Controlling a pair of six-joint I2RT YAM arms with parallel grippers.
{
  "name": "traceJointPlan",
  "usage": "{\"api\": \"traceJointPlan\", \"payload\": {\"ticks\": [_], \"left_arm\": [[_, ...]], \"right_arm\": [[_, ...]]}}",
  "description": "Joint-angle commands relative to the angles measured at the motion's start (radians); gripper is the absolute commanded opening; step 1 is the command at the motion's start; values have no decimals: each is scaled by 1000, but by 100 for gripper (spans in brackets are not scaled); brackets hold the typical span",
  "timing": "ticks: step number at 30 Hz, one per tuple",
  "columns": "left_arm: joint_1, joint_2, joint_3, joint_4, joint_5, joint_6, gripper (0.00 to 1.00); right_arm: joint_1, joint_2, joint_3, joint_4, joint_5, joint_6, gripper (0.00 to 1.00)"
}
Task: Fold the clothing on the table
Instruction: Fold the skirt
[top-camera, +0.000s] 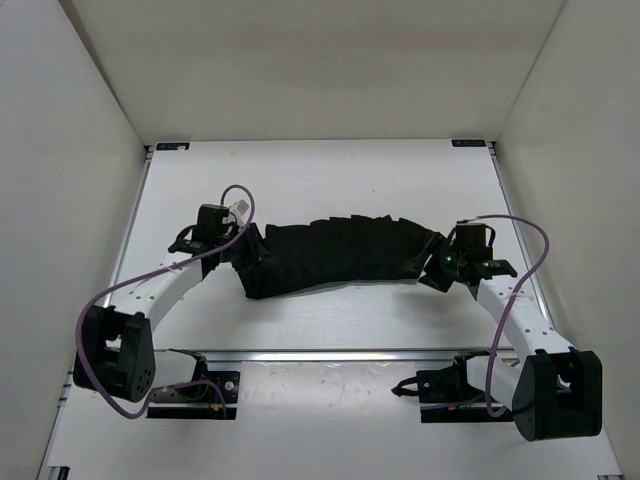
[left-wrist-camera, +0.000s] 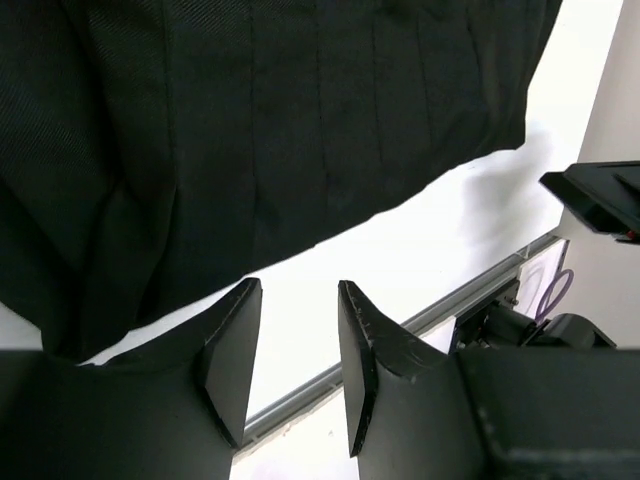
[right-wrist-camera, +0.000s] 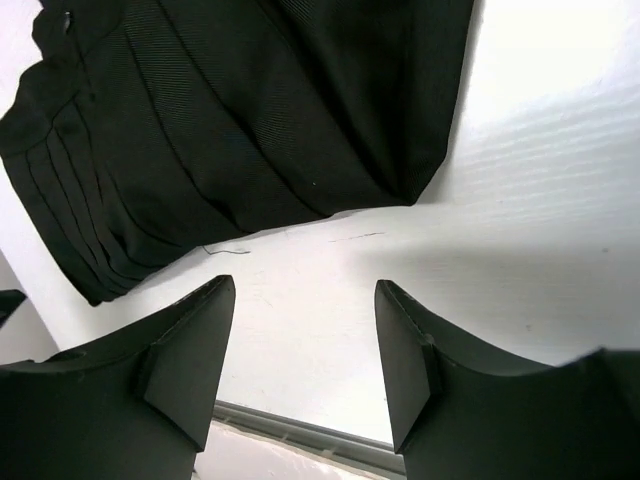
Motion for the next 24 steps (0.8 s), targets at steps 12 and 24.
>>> {"api": "traceJointPlan", "payload": {"ticks": [12, 24], "left_arm": [[-68, 244, 57, 75, -81, 31, 46], [-17, 170, -57, 8, -190, 134, 46]], "right_arm": [[-21, 167, -157, 396, 8, 260, 57], [19, 426, -67, 559, 23, 287, 19]]}}
